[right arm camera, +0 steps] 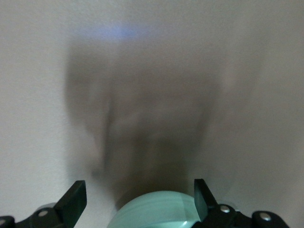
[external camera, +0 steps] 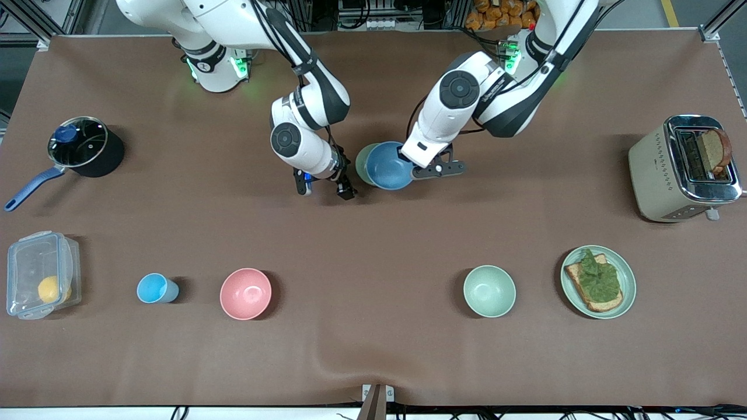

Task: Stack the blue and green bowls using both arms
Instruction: 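Lower the blue bowl into the green bowl with the left gripper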

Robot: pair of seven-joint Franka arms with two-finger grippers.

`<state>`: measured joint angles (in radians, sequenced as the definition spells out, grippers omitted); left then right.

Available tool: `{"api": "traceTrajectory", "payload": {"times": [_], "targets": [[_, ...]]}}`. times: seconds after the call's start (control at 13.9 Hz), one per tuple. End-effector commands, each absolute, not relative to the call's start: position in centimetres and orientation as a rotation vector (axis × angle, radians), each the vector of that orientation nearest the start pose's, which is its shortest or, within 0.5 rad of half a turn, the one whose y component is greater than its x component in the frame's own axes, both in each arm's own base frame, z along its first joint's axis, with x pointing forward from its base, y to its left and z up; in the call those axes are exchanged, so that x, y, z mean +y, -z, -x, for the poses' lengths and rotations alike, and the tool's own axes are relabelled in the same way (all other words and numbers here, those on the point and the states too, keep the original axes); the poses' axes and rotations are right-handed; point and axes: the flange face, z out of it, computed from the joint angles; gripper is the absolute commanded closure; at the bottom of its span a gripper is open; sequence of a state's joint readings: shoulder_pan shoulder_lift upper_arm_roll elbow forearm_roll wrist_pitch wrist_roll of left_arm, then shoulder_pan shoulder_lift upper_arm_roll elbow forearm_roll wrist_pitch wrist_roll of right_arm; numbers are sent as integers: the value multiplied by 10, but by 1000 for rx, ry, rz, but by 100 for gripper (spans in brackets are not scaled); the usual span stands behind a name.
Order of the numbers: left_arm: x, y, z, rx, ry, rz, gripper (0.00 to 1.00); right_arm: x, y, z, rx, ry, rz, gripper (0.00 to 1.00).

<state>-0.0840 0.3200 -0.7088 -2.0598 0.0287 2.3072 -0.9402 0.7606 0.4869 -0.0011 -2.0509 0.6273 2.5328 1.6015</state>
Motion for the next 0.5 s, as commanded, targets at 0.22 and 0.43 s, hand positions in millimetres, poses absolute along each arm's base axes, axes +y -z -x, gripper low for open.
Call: {"api": "traceTrajectory", "payload": {"times": [0.22,0.43], "targets": [[-430,-297,-395,-193,-300,3246,100,411,-195,-422,1892,-505,2276,0],[-439,-283,-383,-154,-345,3231,100,414,-196,-421,1882,-492,2273,0]]}}
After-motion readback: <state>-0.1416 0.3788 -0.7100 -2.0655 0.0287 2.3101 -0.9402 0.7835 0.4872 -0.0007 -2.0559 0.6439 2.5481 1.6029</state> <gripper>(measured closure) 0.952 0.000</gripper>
